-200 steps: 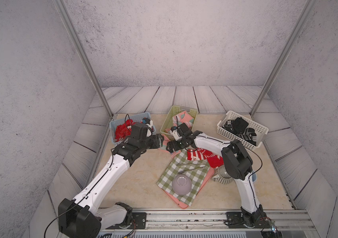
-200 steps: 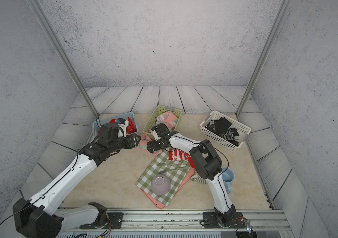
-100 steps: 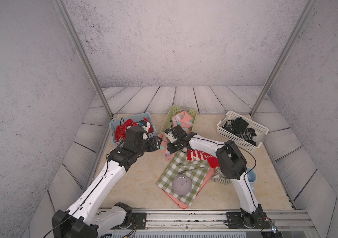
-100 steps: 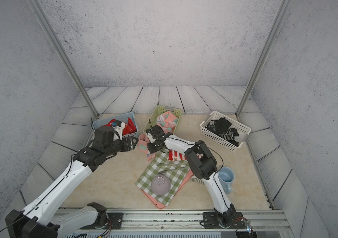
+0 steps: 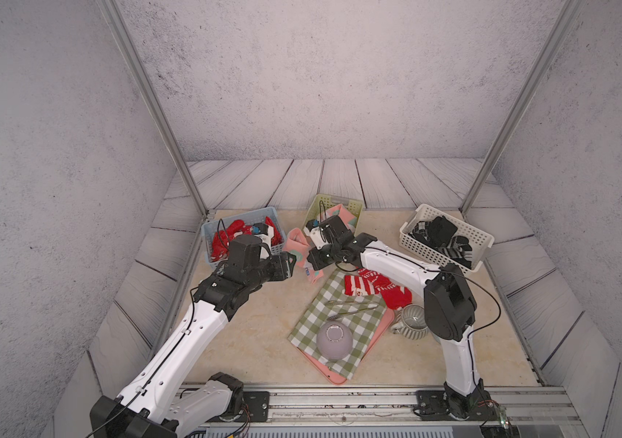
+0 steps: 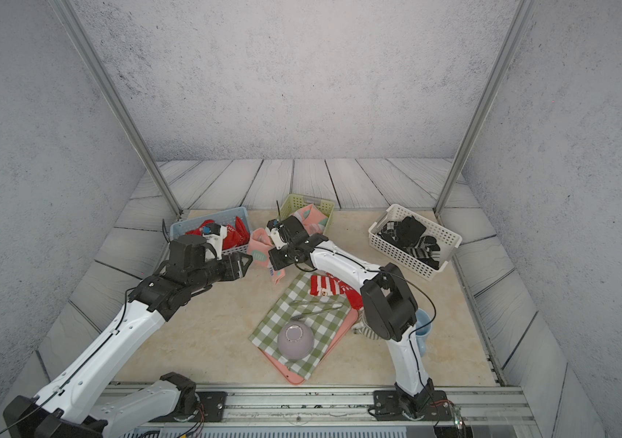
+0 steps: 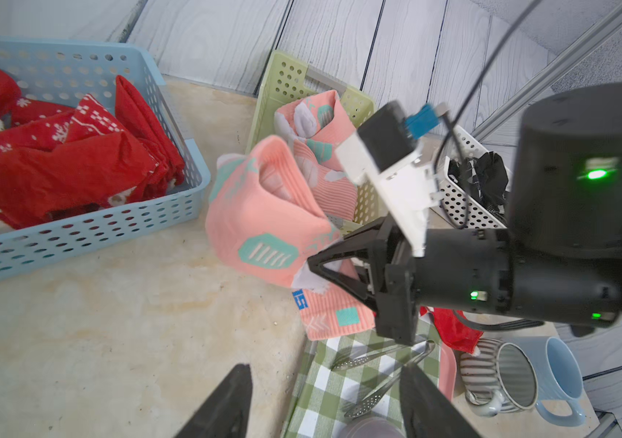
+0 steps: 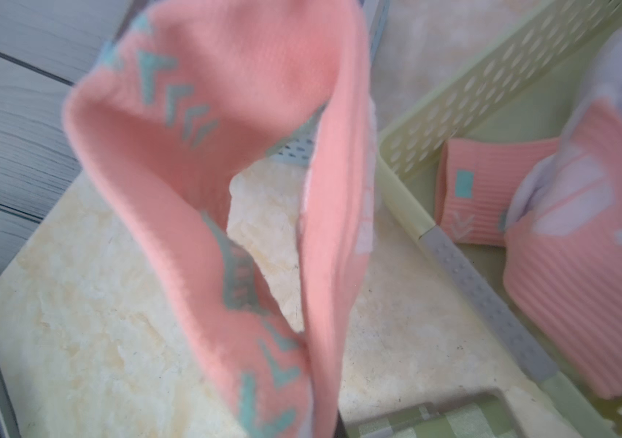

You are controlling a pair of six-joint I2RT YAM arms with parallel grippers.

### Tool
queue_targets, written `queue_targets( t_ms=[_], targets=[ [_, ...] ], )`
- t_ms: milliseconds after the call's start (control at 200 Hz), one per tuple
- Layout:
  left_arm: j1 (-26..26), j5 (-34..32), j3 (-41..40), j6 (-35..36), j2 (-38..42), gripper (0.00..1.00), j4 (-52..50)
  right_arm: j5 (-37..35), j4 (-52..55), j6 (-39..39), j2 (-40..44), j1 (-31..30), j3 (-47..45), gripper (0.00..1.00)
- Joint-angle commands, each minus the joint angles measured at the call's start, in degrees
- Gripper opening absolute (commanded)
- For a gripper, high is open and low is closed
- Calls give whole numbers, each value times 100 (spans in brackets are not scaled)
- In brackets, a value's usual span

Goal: Sort the socks into the basket by color
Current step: Pick up the sock from the center of the board, then place the sock in the bin.

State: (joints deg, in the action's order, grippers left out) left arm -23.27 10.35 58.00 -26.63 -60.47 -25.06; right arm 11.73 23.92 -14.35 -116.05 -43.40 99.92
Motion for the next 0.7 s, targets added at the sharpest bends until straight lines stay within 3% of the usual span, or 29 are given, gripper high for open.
queue_targets(
  t_ms=[0, 405, 696],
  targets=[
    [42, 10, 60, 5, 98, 64, -74, -351, 169, 64, 361, 6, 221, 0],
    [41, -47, 158, 87, 114, 64, -192, -474, 253, -155, 559, 872, 1035, 0],
    [41, -6, 159, 80, -5, 63, -144, 117, 495, -34, -302, 1475, 1989, 0]
  ],
)
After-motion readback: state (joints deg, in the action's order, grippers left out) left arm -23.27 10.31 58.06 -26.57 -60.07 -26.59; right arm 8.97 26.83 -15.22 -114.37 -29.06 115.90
